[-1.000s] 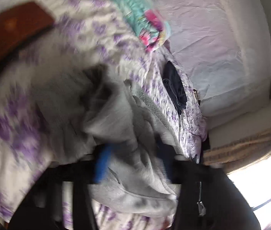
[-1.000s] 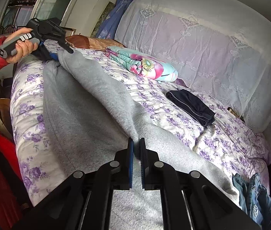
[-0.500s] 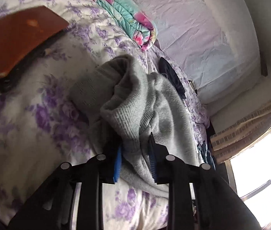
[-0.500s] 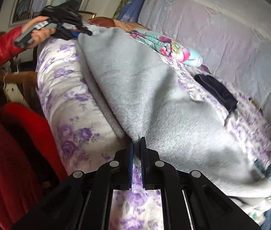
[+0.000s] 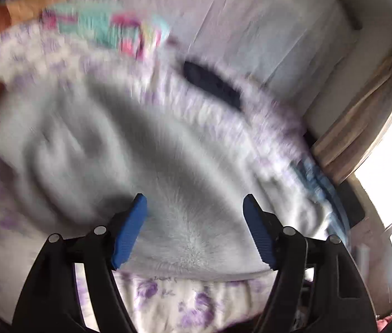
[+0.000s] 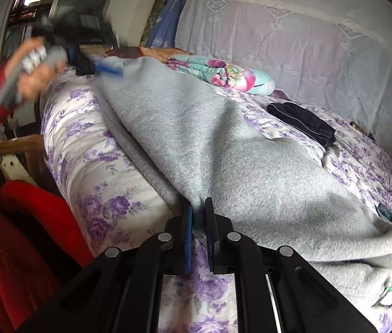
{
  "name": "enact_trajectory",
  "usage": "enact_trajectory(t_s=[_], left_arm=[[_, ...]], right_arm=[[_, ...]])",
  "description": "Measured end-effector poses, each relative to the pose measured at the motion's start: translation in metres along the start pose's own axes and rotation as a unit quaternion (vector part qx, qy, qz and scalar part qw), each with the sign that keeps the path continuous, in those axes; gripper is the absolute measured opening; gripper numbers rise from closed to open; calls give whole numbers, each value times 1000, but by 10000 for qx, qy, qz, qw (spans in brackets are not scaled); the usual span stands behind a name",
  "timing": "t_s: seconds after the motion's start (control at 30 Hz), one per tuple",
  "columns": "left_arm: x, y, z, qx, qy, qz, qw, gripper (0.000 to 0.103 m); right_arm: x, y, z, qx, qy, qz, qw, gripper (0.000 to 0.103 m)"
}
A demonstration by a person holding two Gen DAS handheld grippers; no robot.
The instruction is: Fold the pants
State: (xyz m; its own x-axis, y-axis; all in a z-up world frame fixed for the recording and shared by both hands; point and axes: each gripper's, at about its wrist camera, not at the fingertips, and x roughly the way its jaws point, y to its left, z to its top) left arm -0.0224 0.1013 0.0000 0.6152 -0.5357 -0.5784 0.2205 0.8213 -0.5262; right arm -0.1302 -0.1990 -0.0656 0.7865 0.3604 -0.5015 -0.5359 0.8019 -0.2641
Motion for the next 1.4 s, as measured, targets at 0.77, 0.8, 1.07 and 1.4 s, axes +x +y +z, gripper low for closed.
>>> enact_trajectory(t_s=[0.77, 0.8, 1.07, 1.4], left_arm=[[32, -30, -40, 1617, -424, 767, 9829, 98], [32, -31, -40, 1645, -427, 776, 9824, 98], [33, -31, -41, 1634, -485, 804, 9821, 98], [34, -33, -44, 1703, -574, 878, 9798, 98]], right_arm=[[-73, -230, -121, 6086, 104, -374, 7925, 46], [-72, -232, -122, 6067, 8, -379, 7940, 38], [-91, -234, -93, 5314, 243, -751, 8434, 18], [-126, -240, -84, 5635, -481, -613, 8224, 33]])
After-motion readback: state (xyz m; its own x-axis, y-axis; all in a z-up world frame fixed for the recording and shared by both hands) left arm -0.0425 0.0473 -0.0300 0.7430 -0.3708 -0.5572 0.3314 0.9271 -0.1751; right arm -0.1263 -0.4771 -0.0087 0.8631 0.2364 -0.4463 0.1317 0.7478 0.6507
